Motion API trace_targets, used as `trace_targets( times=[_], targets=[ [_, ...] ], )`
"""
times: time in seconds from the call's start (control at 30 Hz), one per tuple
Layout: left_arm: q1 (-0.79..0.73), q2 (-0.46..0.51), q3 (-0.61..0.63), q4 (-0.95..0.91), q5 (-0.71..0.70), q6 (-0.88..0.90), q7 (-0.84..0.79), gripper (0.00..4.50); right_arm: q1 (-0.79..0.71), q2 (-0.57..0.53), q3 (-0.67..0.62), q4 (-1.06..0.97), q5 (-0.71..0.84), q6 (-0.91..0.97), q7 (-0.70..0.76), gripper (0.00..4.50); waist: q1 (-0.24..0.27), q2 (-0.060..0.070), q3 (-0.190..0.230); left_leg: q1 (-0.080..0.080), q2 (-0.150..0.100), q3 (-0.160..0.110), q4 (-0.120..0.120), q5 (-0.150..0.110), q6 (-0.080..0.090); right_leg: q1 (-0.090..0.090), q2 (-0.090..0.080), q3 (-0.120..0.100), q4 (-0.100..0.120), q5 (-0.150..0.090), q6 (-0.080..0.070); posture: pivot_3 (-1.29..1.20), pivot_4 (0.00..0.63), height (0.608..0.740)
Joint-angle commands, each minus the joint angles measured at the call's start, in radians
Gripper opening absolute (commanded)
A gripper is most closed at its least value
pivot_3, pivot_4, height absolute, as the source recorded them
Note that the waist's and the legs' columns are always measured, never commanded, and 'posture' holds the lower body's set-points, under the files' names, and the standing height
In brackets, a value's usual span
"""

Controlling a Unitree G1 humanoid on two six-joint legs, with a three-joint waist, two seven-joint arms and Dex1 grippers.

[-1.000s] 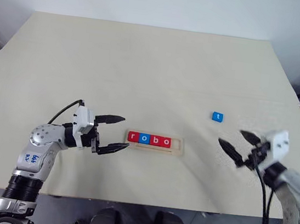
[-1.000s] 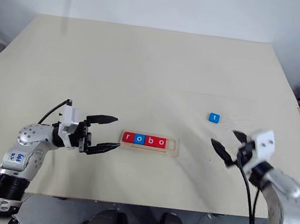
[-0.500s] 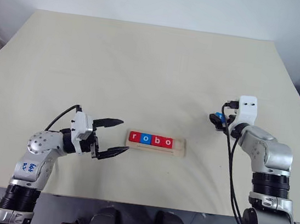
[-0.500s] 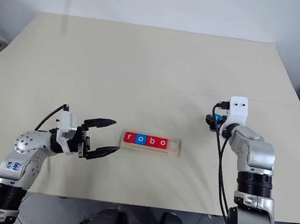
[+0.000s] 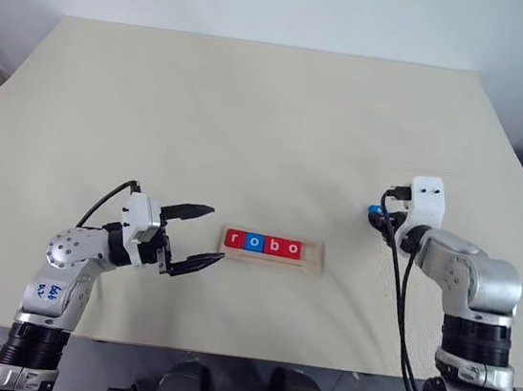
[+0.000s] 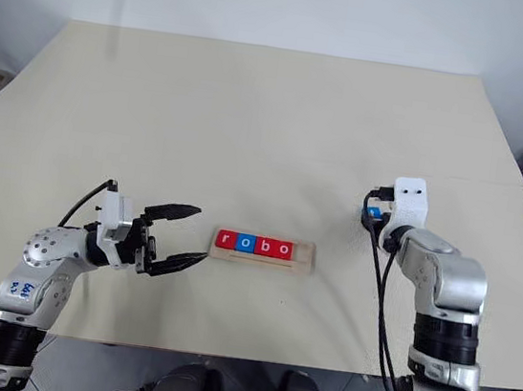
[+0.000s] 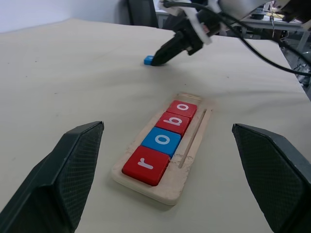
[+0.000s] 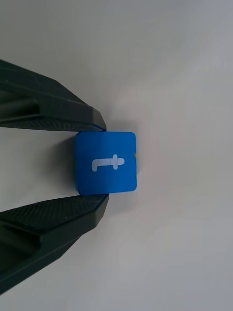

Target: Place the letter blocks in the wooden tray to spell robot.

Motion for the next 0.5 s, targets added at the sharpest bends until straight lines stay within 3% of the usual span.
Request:
trace_targets(
  times=[0.03,0.17,0.37,0.5],
  targets=[
    [-0.007,0.009,-0.008,-0.009,-0.011,0.005,-0.024,4.50,0.046,0.015,-0.058,-0.206,0.053,0.142,-0.005,1.47,0.000,0.000,0.000,0.000,0.000,0.000,0.000,0.000,0.000,0.000,0.000,0.000,0.000,0.000,0.000,0.00,0.150,0.740],
    [-0.051,-0.004,-0.026,0.027,-0.004,0.003,-0.038,4.50,0.145,0.095,-0.095,-0.418,0.063,0.283,-0.046,1.47,0.003,0.000,0.000,0.000,0.000,-0.001,0.000,0.000,0.000,0.000,0.000,0.000,0.000,0.000,0.000,0.00,0.150,0.740],
    [-0.073,-0.002,-0.038,0.051,-0.007,0.001,-0.066,4.50,0.227,0.204,-0.113,-0.563,0.046,0.398,-0.078,1.47,0.001,0.000,0.000,0.000,0.000,-0.001,-0.001,0.000,0.000,0.000,0.000,0.000,0.000,0.000,0.000,0.00,0.150,0.740],
    [-0.086,-0.001,-0.037,0.065,-0.005,0.000,-0.072,4.50,0.238,0.208,-0.107,-0.580,0.057,0.406,-0.046,2.80,0.000,0.000,0.000,0.000,0.000,-0.001,-0.001,0.000,0.000,-0.001,0.001,0.000,0.000,0.000,0.000,0.00,0.150,0.740]
  ],
)
